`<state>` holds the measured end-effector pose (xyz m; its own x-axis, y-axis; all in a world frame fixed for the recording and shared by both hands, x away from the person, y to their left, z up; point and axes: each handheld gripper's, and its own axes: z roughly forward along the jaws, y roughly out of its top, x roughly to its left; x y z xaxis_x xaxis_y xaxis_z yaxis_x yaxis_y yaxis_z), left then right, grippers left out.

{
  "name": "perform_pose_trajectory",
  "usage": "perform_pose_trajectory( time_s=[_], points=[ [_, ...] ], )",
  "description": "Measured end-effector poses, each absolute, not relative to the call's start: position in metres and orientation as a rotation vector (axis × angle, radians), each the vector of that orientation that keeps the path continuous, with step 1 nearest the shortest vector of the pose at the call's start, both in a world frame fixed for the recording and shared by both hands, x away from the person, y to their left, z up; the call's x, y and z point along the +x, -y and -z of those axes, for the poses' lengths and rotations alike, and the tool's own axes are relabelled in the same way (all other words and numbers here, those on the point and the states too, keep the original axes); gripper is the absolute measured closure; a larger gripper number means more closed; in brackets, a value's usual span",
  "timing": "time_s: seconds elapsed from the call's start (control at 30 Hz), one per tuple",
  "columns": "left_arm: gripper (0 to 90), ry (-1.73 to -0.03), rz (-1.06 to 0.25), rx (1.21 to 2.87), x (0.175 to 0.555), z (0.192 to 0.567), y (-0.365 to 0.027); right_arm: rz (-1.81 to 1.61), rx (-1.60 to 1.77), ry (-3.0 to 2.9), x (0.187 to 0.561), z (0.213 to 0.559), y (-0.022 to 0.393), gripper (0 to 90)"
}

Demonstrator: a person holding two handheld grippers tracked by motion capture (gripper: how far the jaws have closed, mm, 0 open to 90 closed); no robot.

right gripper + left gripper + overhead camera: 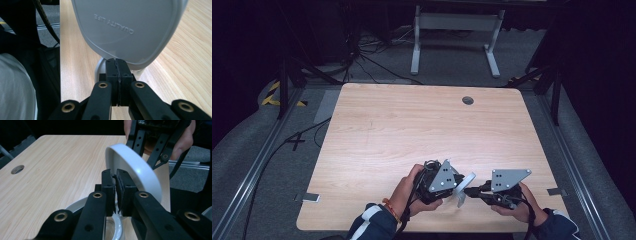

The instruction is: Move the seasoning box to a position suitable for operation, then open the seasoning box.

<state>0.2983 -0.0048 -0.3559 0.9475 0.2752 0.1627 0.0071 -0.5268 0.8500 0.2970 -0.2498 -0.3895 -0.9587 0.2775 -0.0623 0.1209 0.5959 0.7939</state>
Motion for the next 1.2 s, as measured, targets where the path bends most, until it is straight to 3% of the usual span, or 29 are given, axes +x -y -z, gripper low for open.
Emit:
perform_pose_trajectory(
  time_s=[0.53,0.8,0.97,1.2],
  points=[
    [74.5,-0.387,-0.448,2.112,0.314,0.368,-0.061,-1.243,0.337,-2.601,0.301,0.377,0.263,89.7],
    [62.0,-0.550,-0.504,2.245,0.325,0.403,-0.114,-1.179,0.407,-2.552,0.306,0.366,0.290,89.6],
    [53.0,-0.714,-0.464,2.303,0.336,0.435,-0.153,-1.136,0.485,-2.533,0.308,0.371,0.305,89.3],
    [42.1,-0.795,-0.438,2.312,0.339,0.450,-0.178,-1.055,0.558,-2.519,0.310,0.383,0.322,85.6]
  ],
)
